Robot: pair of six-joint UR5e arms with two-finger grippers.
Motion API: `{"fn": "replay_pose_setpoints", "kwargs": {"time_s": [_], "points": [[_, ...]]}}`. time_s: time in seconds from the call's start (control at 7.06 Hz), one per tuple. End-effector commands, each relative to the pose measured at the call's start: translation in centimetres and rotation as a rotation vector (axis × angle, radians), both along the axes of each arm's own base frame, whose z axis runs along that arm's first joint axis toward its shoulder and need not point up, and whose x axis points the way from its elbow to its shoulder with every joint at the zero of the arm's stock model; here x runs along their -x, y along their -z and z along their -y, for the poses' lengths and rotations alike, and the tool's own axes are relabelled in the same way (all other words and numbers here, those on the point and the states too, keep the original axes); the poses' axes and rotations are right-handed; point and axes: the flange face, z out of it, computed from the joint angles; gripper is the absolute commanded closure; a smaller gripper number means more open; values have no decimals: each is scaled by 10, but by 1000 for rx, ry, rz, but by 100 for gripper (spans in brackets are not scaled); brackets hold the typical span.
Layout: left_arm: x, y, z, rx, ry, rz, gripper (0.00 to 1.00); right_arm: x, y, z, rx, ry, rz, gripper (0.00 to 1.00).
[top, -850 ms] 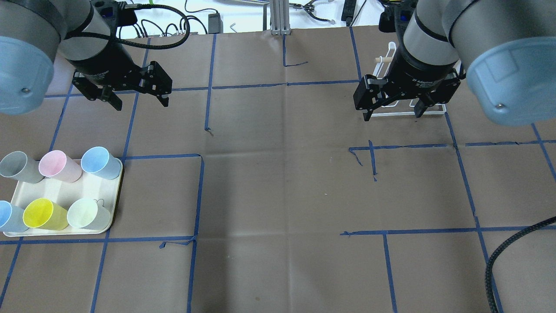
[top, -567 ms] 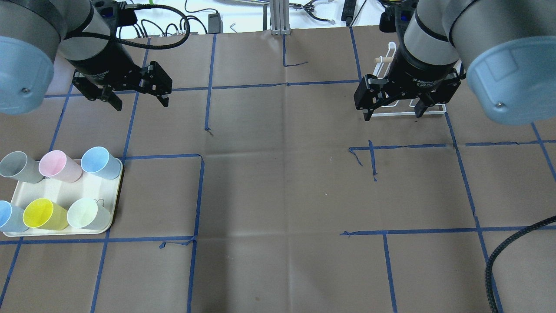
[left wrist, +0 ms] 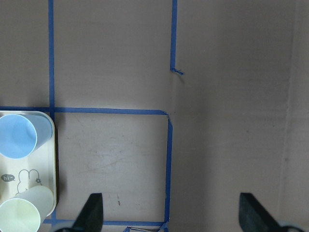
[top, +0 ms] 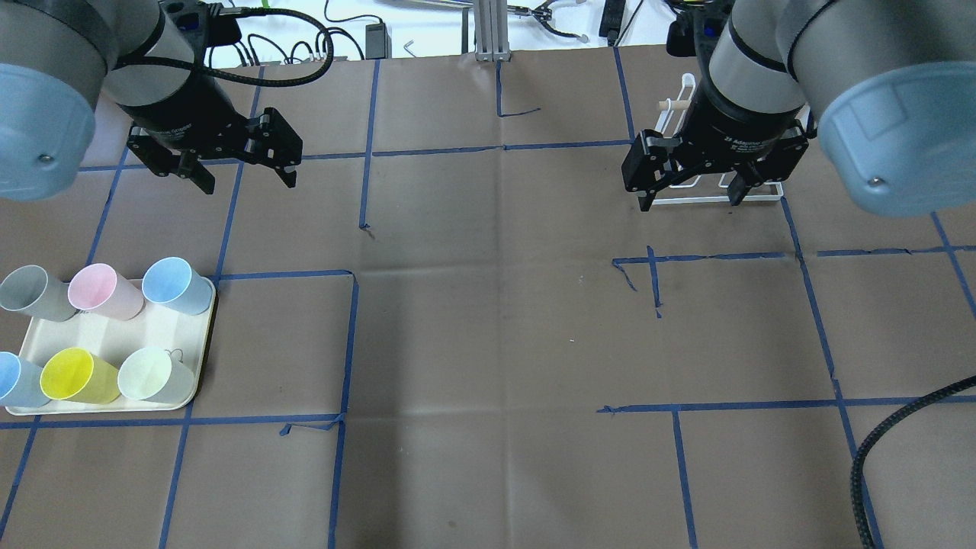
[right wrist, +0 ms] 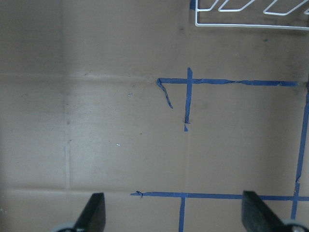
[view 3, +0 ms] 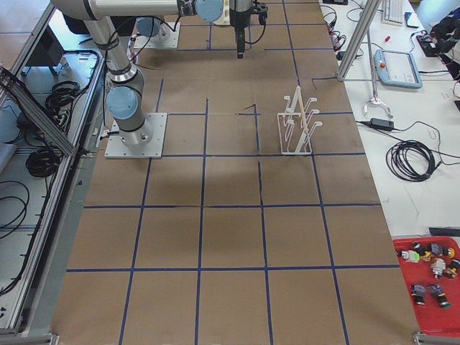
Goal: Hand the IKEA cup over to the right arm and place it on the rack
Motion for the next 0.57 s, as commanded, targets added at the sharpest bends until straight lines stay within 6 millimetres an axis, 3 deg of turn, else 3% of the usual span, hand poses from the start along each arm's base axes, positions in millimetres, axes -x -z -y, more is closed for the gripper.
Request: {"fn": "replay_pose_setpoints", "kwargs": {"time_s": [0.0, 0.43], "points": [[0, -1, -2, -2, 0, 0, 0, 0, 1, 0, 1, -1, -2, 0], [-10, -5, -3, 12, 53, 10, 0, -1, -2, -2, 5, -2, 0, 0]]}}
